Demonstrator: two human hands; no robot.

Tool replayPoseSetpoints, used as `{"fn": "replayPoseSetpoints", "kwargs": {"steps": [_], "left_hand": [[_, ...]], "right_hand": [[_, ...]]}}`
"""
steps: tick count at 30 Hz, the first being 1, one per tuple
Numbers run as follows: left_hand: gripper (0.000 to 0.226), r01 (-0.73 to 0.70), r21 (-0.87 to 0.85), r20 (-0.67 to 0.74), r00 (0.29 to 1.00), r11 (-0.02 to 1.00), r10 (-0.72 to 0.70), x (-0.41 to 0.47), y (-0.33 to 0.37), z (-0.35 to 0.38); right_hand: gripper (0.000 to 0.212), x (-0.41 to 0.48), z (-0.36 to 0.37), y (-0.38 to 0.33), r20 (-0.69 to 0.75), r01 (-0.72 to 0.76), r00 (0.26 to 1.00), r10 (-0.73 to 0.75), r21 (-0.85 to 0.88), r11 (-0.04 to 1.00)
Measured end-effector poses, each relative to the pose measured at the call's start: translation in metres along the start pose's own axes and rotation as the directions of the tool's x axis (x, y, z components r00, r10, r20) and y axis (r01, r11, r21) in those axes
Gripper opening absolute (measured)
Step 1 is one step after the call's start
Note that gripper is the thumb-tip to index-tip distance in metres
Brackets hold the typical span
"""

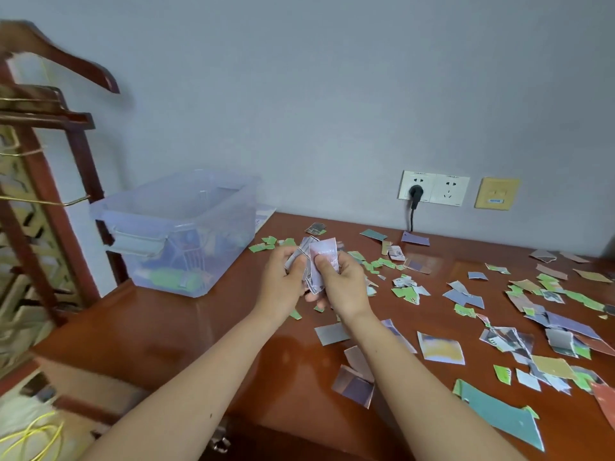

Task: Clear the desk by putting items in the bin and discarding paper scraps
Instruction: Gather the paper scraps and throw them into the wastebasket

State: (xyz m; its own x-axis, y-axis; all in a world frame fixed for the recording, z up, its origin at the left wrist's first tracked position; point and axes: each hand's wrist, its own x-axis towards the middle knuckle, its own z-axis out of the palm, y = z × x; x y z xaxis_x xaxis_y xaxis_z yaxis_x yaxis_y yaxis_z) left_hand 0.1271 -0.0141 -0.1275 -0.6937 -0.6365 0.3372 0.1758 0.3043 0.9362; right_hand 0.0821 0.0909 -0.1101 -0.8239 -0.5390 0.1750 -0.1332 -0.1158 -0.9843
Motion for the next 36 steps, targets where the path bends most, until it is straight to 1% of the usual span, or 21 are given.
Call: {"fn": "replayPoseSetpoints", "kwargs": {"steps": [2,5,8,10,13,15,17,19,22,28,30,33,36], "left_hand": [[0.010,0.000,-0.024,-0.055,0.998,1.000,-0.001,-0.012,0.003,-0.014],[0.013,-0.007,-0.004,-0.138,0.990,1.000,0.006,-0.032,0.005,-0.043],[0.012,0.001,0.005,-0.254,0.967,1.000,0.000,-0.057,0.004,-0.080],[0.014,-0.007,0.022,-0.332,0.943,1.000,0.014,-0.073,0.002,-0.106],[0.007,-0.004,0.096,-0.425,0.904,0.995,0.045,-0.100,-0.003,-0.144],[0.005,0.002,0.138,-0.486,0.872,0.990,0.066,-0.117,-0.004,-0.168],[0.008,0.013,0.185,-0.547,0.832,0.983,0.092,-0.136,-0.004,-0.190],[0.008,0.039,0.214,-0.585,0.806,0.976,0.096,-0.152,-0.009,-0.214],[0.008,0.097,0.200,-0.621,0.782,0.975,0.050,-0.174,-0.023,-0.250],[0.010,0.194,0.187,-0.672,0.740,0.963,-0.019,-0.217,-0.056,-0.309],[0.008,0.262,0.170,-0.676,0.733,0.950,-0.081,-0.230,-0.077,-0.326],[0.005,0.399,0.136,-0.683,0.701,0.907,-0.206,-0.248,-0.112,-0.346],[0.006,0.509,0.071,-0.665,0.665,0.858,-0.340,-0.263,-0.145,-0.362]], "right_hand": [[0.023,-0.008,0.013,0.001,0.036,0.006,0.999,-0.006,0.004,1.000],[0.026,-0.019,0.038,0.005,0.083,0.026,0.996,-0.024,-0.025,0.999],[0.030,-0.037,0.071,0.007,0.196,0.023,0.980,-0.017,-0.026,0.999],[0.028,-0.050,0.095,0.010,0.267,0.004,0.964,-0.006,0.008,1.000],[0.025,-0.070,0.130,0.013,0.365,-0.034,0.931,0.016,0.044,0.998],[0.027,-0.084,0.154,0.016,0.427,-0.055,0.904,0.032,0.043,0.998],[0.030,-0.098,0.177,0.019,0.480,-0.076,0.876,0.054,0.028,0.997],[0.031,-0.112,0.200,0.022,0.523,-0.098,0.849,0.070,0.026,0.995],[0.026,-0.133,0.234,0.030,0.584,-0.131,0.807,0.087,0.034,0.991],[0.035,-0.169,0.294,0.068,0.652,-0.199,0.738,0.177,-0.041,0.979],[0.033,-0.179,0.311,0.086,0.665,-0.237,0.713,0.223,-0.072,0.969],[0.027,-0.191,0.334,0.122,0.675,-0.286,0.667,0.313,-0.156,0.945],[0.023,-0.199,0.350,0.157,0.682,-0.327,0.604,0.412,-0.260,0.909]]}}
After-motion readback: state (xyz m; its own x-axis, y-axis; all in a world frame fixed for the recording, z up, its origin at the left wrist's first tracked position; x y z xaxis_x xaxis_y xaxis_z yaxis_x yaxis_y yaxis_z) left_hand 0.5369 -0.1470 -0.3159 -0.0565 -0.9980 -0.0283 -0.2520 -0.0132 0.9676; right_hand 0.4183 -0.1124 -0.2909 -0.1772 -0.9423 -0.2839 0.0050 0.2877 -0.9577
